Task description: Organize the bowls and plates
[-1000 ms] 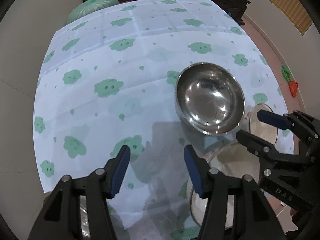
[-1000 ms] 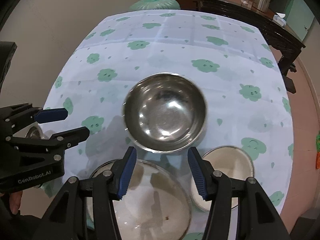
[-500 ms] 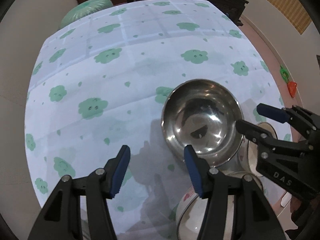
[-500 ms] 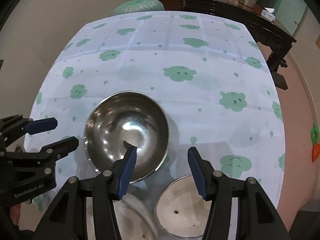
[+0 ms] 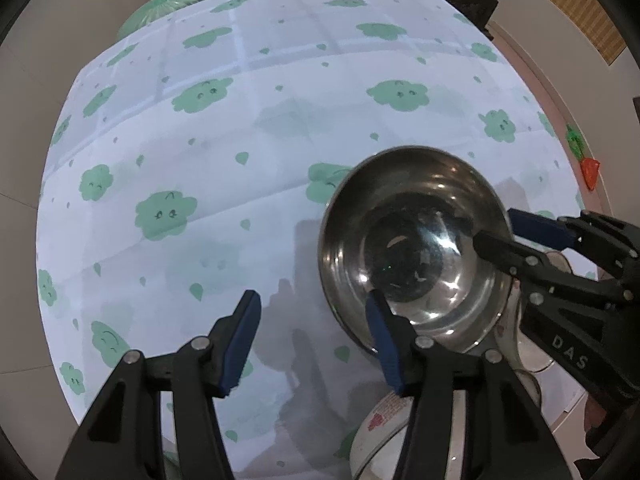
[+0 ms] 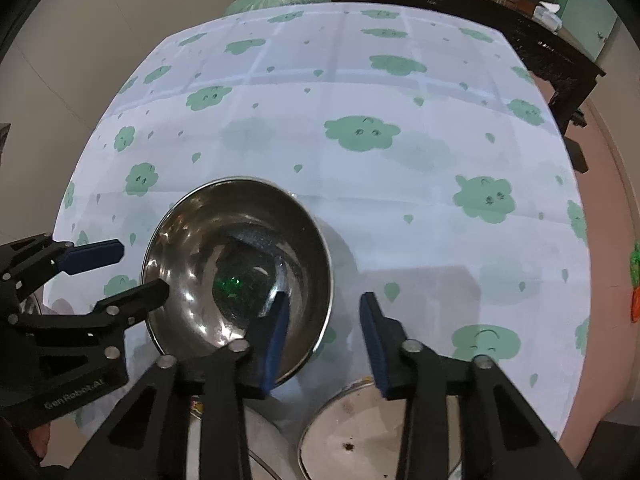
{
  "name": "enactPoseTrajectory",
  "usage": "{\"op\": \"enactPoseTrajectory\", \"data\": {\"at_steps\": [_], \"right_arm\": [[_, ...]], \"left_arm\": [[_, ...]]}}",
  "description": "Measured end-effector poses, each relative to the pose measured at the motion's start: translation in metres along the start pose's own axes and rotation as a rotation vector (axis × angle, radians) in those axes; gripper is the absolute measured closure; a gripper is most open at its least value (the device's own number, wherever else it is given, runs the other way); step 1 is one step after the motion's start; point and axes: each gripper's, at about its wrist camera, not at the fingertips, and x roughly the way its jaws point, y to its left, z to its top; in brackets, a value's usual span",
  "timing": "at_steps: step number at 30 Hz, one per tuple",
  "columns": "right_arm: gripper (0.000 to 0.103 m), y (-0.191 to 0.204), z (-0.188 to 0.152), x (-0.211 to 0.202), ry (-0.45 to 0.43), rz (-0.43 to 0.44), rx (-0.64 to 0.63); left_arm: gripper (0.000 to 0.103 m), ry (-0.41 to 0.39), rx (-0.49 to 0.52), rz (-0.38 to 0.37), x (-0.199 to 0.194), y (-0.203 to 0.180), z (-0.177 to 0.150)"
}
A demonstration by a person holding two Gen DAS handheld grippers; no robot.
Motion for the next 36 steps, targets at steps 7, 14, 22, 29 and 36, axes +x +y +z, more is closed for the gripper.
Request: {"op": "enactPoseTrajectory", "data": {"at_steps": [7,14,22,29,36], "right_arm": [[0.085,0.005,-0.003,0.012,0.038,0.037,-0.004],[0.085,0.01,0.0,0.0,0.015,0.037,-0.008],[0.085,0.016,0.002,-0.02,0.003,0.036,-0.026],[0.085,0.024,-0.002,-0.048,-0.024,0.027,-0.04],[0.085,0.032,-0.017,-0.067,-0.029,0.021,-0.038]], "left_arm": [[0.092,0.026,0.015,-0.023,0.012,-0.003,0.002],[0.093,0.013,0.012,-0.024,0.001,0.0,0.003],[0.093,-0.018,0.016,-0.009,-0.027,0.0,0.0],[0.094,-0.027,0.024,-0.016,-0.043,0.0,-0.01],[0.094,-0.037,0.044,-0.028,-0.06,-0.003,-0.027]]}}
